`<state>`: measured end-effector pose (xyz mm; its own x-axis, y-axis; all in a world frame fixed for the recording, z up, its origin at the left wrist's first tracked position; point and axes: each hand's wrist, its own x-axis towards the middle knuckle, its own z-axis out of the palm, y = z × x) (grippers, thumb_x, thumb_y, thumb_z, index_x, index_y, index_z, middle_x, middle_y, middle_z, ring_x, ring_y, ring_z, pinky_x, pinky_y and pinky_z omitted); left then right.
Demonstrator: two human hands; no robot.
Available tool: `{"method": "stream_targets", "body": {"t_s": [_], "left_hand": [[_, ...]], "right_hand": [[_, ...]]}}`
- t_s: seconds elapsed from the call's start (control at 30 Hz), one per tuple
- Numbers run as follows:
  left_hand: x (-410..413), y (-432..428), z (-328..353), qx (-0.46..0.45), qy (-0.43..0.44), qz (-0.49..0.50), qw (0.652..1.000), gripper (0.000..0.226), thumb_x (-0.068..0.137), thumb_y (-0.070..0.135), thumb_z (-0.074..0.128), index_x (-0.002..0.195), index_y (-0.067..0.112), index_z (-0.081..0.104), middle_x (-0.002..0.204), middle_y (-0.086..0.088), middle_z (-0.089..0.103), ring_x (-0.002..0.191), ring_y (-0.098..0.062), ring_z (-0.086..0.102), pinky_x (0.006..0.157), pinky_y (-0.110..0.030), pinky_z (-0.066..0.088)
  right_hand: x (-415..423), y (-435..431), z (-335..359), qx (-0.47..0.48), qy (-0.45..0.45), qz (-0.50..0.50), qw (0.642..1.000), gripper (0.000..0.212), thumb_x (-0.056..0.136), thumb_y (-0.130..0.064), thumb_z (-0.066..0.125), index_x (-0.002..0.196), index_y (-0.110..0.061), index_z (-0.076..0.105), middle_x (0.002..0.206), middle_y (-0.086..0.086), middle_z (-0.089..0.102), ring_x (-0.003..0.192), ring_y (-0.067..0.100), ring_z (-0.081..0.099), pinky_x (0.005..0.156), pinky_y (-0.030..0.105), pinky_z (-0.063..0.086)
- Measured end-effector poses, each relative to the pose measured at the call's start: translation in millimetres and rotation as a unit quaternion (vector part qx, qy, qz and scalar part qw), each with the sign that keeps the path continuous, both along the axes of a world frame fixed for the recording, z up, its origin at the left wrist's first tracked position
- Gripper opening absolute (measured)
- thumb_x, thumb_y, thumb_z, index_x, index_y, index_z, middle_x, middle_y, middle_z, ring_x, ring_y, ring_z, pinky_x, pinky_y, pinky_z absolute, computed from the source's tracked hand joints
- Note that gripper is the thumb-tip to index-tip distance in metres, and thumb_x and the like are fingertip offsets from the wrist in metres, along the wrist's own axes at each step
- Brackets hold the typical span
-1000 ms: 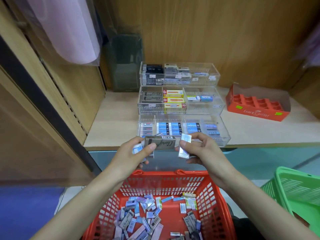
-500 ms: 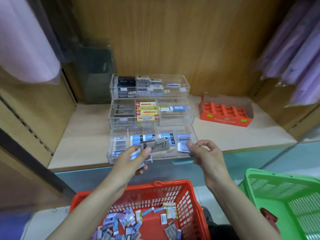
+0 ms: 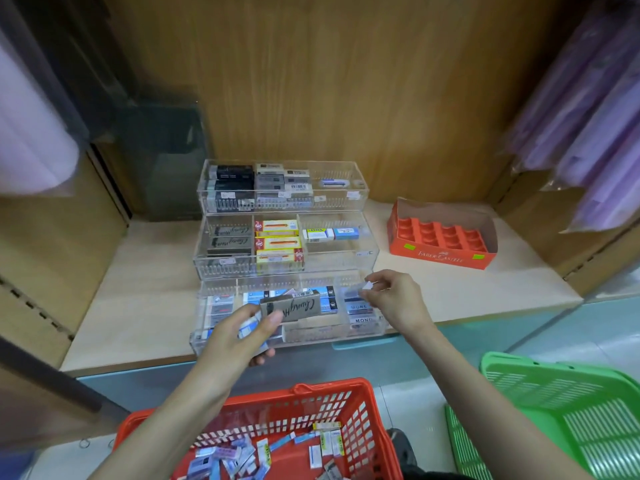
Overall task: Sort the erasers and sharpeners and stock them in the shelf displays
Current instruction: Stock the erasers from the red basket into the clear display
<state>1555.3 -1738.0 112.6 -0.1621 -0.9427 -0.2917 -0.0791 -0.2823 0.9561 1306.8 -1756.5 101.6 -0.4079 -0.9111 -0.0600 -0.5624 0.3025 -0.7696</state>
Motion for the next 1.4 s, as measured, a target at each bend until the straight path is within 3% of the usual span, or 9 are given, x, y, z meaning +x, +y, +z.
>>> {"method": "stream_targets", "body": {"t_s": [0.13,0.27,0.43,0.67,0.73,0.83,0.9,1.1,1.4], "left_hand": [[-0.9,-1.5,-1.3,0.006,0.021,-0.022,1.000,0.058,0.074,0.050,0.063,0.121,0.017,0.057,0.108,0.000,0.067,0.062,-0.008,0.059,0.066,-0.026,0.049],[-4.2,-1.3,-2.8,0.025,0.038,-0.017,0.999,0.062,0.076,0.047,0.064,0.128,0.015,0.053,0.107,0.005,0.066,0.061,-0.009,0.057,0.066,-0.026,0.049],[0.2,-2.8,-8.0,0.022,0.036,-0.025,0.999,0.064,0.076,0.047,0.064,0.129,0.014,0.053,0.113,0.000,0.065,0.058,-0.008,0.055,0.066,-0.027,0.049],[4.3,-3.8,-4.1,0.027,0.034,-0.013,0.999,0.045,0.074,0.045,0.064,0.110,0.020,0.059,0.099,0.002,0.065,0.057,-0.009,0.055,0.066,-0.029,0.048],[7.3,-4.9,-2.3,0.029,0.032,-0.010,0.999,0.041,0.079,0.043,0.064,0.111,0.019,0.057,0.095,0.004,0.063,0.056,-0.010,0.053,0.065,-0.028,0.048],[16.1,-6.6,-1.4,0.019,0.011,-0.027,0.999,0.052,0.078,0.049,0.069,0.113,0.012,0.060,0.090,0.003,0.059,0.057,-0.012,0.053,0.059,-0.026,0.044],[21.7,-6.5,0.7,0.018,0.006,-0.038,0.999,0.058,0.075,0.050,0.066,0.115,0.009,0.059,0.093,0.001,0.057,0.057,-0.014,0.052,0.054,-0.023,0.042],[39.6,-0.9,7.4,0.004,0.026,-0.075,0.997,0.048,0.074,0.048,0.062,0.099,0.006,0.062,0.078,-0.004,0.058,0.053,-0.015,0.051,0.049,-0.021,0.038],[71.8,4.1,17.6,-0.019,0.060,-0.096,0.993,0.042,0.094,0.030,0.043,0.103,-0.011,0.051,0.074,-0.003,0.056,0.055,-0.011,0.049,0.050,-0.020,0.036]], "right_hand": [[-0.5,-6.7,-1.7,0.012,0.017,0.042,0.999,0.031,0.085,-0.003,0.063,0.116,-0.004,0.064,0.090,0.008,0.064,0.068,0.018,0.063,0.057,0.014,0.048],[-9.4,-11.6,1.3,0.007,0.250,0.140,0.958,0.029,0.091,-0.012,0.057,0.119,-0.010,0.064,0.117,0.009,0.058,0.103,0.028,0.057,0.079,0.029,0.045],[-16.3,-17.1,-1.4,0.040,0.416,0.198,0.886,0.025,0.091,-0.014,0.053,0.112,-0.008,0.064,0.113,0.008,0.048,0.111,0.027,0.044,0.077,0.032,0.043],[1.3,-23.5,-14.1,0.020,0.452,0.134,0.882,0.012,0.067,-0.008,0.077,0.077,-0.005,0.073,0.088,0.011,0.056,0.082,0.033,0.053,0.057,0.033,0.042],[11.0,-17.3,-8.8,-0.023,0.400,0.112,0.909,0.017,0.080,-0.014,0.069,0.095,-0.006,0.072,0.097,0.010,0.053,0.093,0.031,0.051,0.069,0.035,0.044],[45.6,6.2,22.1,-0.094,0.110,0.163,0.976,0.027,0.089,-0.019,0.062,0.115,-0.016,0.065,0.101,-0.002,0.048,0.092,0.014,0.053,0.081,0.022,0.044],[69.1,21.5,43.1,-0.079,-0.042,0.276,0.957,0.038,0.090,-0.015,0.059,0.127,-0.025,0.056,0.112,-0.008,0.049,0.093,0.002,0.053,0.082,0.011,0.041],[100.1,28.1,33.8,-0.107,0.026,0.332,0.937,0.039,0.083,-0.017,0.069,0.121,-0.019,0.060,0.103,-0.004,0.055,0.096,0.002,0.052,0.081,0.010,0.042],[129.6,26.8,33.1,-0.104,-0.145,0.261,0.949,0.038,0.081,-0.010,0.071,0.102,-0.040,0.059,0.107,-0.011,0.065,0.097,0.003,0.063,0.084,0.019,0.050]]}}
